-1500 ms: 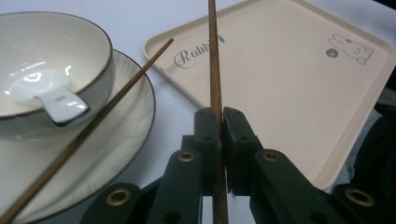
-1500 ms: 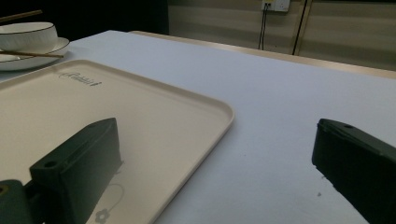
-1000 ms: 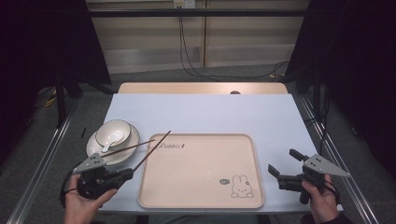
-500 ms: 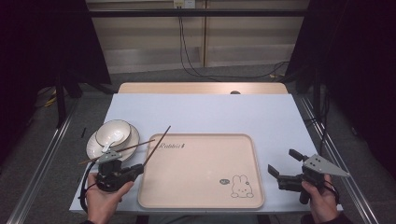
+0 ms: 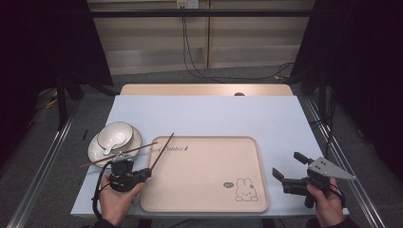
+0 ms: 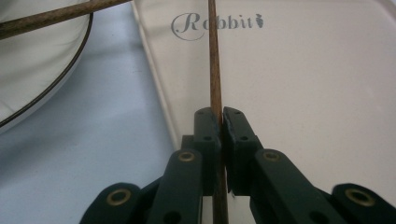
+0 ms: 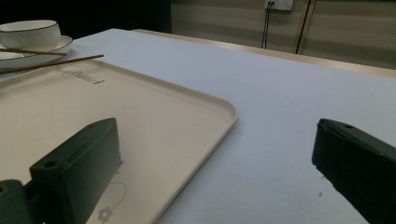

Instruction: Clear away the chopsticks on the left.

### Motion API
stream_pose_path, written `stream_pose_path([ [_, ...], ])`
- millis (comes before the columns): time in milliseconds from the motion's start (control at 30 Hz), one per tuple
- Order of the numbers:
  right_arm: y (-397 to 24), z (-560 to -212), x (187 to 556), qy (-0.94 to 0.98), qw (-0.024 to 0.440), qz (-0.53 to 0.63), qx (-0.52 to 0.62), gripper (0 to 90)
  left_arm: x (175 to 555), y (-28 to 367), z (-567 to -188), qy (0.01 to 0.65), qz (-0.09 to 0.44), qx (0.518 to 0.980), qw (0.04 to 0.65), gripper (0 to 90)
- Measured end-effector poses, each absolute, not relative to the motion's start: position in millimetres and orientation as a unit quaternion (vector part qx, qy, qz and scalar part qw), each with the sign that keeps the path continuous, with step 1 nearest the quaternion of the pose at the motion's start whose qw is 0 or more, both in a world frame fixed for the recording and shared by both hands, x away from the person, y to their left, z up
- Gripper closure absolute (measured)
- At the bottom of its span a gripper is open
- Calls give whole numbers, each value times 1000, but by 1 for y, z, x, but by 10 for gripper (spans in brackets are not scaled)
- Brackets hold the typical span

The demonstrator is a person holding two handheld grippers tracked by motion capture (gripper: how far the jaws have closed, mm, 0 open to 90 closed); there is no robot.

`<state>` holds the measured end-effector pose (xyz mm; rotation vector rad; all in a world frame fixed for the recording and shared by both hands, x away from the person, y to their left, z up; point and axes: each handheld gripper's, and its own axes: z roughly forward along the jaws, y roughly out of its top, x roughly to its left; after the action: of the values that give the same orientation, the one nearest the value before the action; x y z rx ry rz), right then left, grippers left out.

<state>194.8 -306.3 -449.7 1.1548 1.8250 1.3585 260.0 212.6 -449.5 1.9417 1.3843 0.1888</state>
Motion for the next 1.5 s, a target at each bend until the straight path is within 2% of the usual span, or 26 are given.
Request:
stream_pose_path([
  [667,-306,-450,194,684,290,510,433,10,253,202,-459,561,66,757,329,849],
  [933,-306,-450,194,685,289,510,433,10,254,202,-462,565,59,753,334,843],
  [1100,-306,-450,194,685,288,511,433,10,255,202,-462,565,53,752,335,820],
  [1200,-306,-450,194,685,290,510,432,10,255,202,-462,568,49,748,340,762],
  [1300,-306,-450,194,685,289,510,433,10,256,203,-462,570,39,746,343,740],
  [1333,-306,-450,194,685,289,510,433,10,256,204,-462,568,38,748,340,765],
  [1367,-306,-450,195,685,289,509,433,10,255,203,-462,569,36,746,344,833],
  [1500,-306,-450,195,685,288,510,433,10,255,199,-463,571,31,744,344,842],
])
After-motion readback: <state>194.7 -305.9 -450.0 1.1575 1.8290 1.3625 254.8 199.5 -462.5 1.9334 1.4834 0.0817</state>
